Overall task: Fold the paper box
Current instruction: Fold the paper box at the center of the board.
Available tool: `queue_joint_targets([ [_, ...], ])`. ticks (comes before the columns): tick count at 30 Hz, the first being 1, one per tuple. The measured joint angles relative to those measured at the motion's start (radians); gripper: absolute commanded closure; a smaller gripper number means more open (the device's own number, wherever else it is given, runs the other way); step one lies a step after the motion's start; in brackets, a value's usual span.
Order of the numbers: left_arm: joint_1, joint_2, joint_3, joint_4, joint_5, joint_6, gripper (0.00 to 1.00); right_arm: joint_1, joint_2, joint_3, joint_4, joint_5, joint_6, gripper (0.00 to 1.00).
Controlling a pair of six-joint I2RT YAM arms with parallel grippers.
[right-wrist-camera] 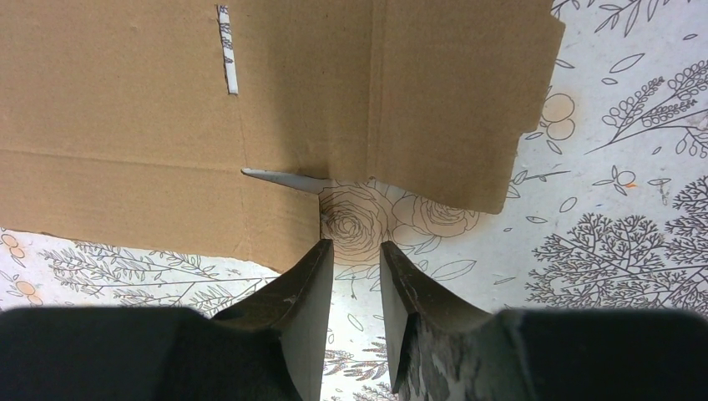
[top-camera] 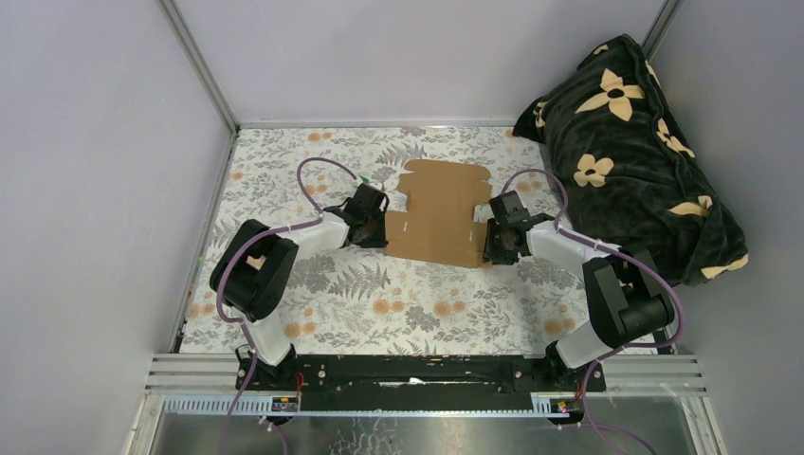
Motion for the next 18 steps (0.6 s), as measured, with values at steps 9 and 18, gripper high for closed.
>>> queue_joint_targets([
  [9,-0.013,-0.002,0.004,-0.011,-0.001,0.006,0.80,-0.002,0.000,0.000,-0.002,0.005,-0.010,0.65],
  [18,-0.021,-0.016,0.035,-0.029,0.002,0.006,0.80,-0.002,-0.004,0.000,-0.009,0.005,-0.014,0.65],
])
